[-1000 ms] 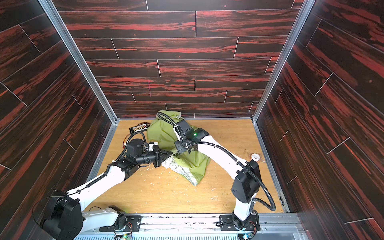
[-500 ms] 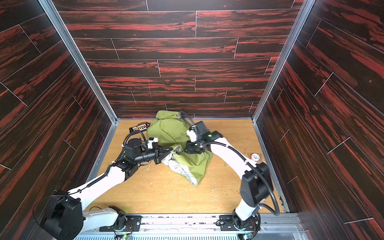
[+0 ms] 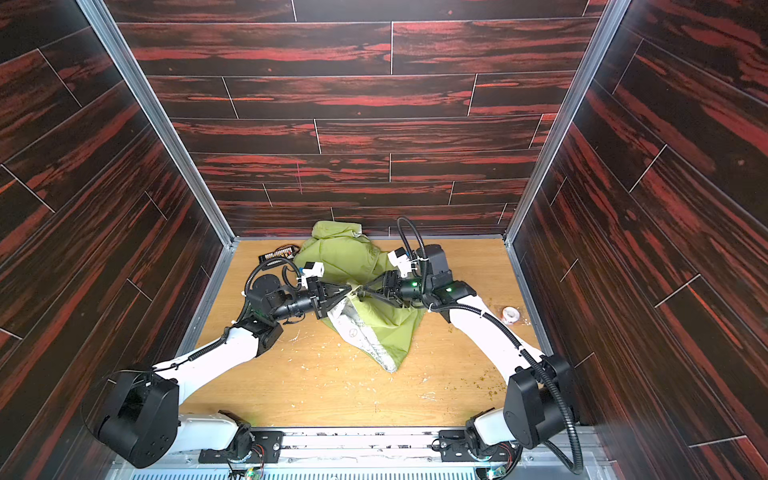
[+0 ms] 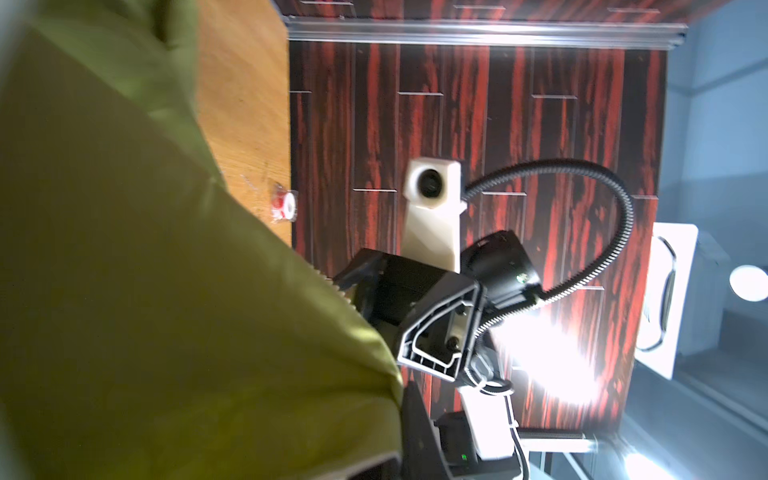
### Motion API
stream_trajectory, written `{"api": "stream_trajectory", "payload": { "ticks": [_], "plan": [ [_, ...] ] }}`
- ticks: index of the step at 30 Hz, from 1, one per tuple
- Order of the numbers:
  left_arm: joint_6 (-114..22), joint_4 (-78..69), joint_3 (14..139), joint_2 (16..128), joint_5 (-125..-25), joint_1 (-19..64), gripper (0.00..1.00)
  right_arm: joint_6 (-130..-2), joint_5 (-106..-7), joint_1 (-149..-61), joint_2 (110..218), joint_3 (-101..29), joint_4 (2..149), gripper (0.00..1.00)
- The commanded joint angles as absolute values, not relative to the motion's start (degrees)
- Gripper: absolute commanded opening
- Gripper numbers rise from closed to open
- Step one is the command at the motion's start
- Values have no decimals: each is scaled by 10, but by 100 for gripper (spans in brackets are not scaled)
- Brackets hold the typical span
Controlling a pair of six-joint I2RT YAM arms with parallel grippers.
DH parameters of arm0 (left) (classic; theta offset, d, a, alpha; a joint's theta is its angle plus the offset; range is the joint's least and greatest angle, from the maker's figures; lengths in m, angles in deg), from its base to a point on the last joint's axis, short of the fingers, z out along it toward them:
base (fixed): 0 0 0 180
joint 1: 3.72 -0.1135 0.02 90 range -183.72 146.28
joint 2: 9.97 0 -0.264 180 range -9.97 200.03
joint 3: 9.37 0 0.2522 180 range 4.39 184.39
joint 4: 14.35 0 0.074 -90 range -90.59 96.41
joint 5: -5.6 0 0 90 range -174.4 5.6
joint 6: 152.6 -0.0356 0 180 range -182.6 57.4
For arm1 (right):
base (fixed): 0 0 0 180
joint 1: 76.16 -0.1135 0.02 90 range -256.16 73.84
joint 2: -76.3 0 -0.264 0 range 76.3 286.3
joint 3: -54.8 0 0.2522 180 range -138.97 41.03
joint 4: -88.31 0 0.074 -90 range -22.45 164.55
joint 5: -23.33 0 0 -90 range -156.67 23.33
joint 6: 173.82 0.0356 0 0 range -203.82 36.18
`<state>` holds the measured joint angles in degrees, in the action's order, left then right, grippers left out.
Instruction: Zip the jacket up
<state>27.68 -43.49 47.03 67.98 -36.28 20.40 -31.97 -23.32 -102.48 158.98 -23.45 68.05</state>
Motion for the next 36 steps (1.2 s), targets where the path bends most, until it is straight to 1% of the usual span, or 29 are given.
{"api": "stream_trajectory", "payload": {
  "ticks": [1,9,25,30,36],
  "plan": [
    [295,-502,493,681,-334,205,0,-251,-188,-1023,1580,-228,779,53],
    [322,-530,496,693,-327,205,0,-179,-169,-1026,1602,-208,881,55],
    [342,-557,504,702,-327,205,0,-150,-174,-1052,1633,-211,915,56],
    [342,-558,498,702,-329,205,0,-119,-171,-1052,1630,-203,949,53],
    [342,-558,490,698,-333,205,0,-109,-172,-1052,1624,-213,946,43]
  ]
}}
